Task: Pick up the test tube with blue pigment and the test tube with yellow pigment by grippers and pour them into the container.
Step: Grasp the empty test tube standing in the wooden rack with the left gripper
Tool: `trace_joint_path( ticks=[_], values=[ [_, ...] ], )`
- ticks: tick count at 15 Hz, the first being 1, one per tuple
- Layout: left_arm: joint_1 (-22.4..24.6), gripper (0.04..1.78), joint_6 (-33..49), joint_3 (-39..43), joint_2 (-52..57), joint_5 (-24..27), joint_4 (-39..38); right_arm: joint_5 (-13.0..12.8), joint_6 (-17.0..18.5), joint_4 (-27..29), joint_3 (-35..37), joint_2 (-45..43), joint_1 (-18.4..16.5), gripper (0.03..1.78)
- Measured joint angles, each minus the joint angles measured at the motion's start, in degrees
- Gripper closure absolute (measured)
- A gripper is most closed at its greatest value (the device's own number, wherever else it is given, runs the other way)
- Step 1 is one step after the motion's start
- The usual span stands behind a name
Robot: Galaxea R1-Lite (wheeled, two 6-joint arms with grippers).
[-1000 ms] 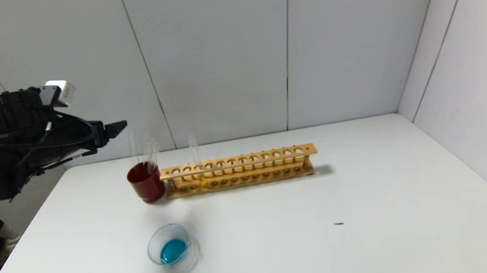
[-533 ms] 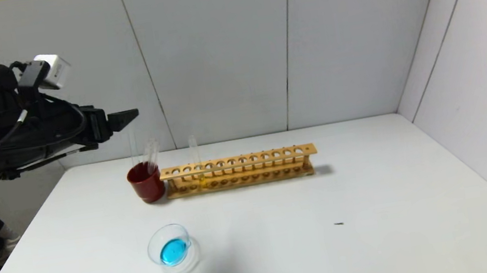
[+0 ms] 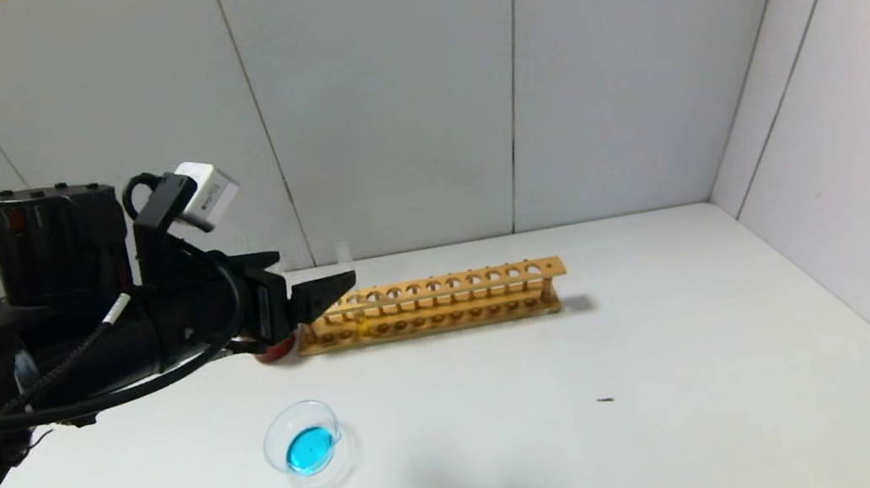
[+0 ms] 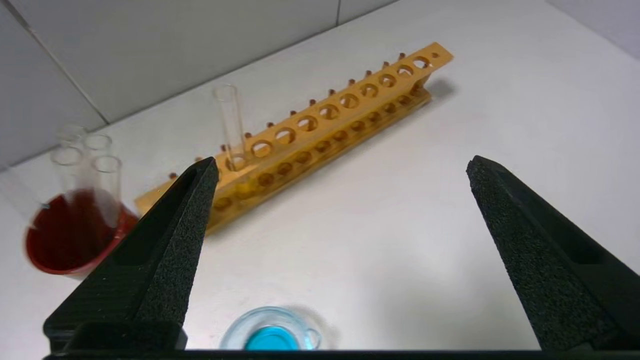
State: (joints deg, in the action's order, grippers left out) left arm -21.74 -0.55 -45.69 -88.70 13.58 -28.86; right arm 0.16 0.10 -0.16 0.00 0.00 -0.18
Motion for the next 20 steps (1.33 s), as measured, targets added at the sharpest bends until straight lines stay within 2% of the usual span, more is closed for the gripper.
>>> trace_joint_path(
  ticks=[3,7,9,20],
  values=[
    [-0.65,0.07,0.95,1.65,-5.23,-1.01,-8.55,0.0,0.0,0.0,0.0,0.0,0.0,0.06],
    [-0.83,0.07,1.07,2.28,-16.57,-5.75,-22.49,0.0,0.0,0.0,0.0,0.0,0.0,0.06],
    [-0.84,0.07,2.45,1.6,-21.71,-6.64,-27.15,0.0,0.0,0.0,0.0,0.0,0.0,0.06],
    [-0.76,0.07,4.34,-10.37,-36.6,-9.45,-26.38,0.0,0.0,0.0,0.0,0.0,0.02,0.06]
  ],
)
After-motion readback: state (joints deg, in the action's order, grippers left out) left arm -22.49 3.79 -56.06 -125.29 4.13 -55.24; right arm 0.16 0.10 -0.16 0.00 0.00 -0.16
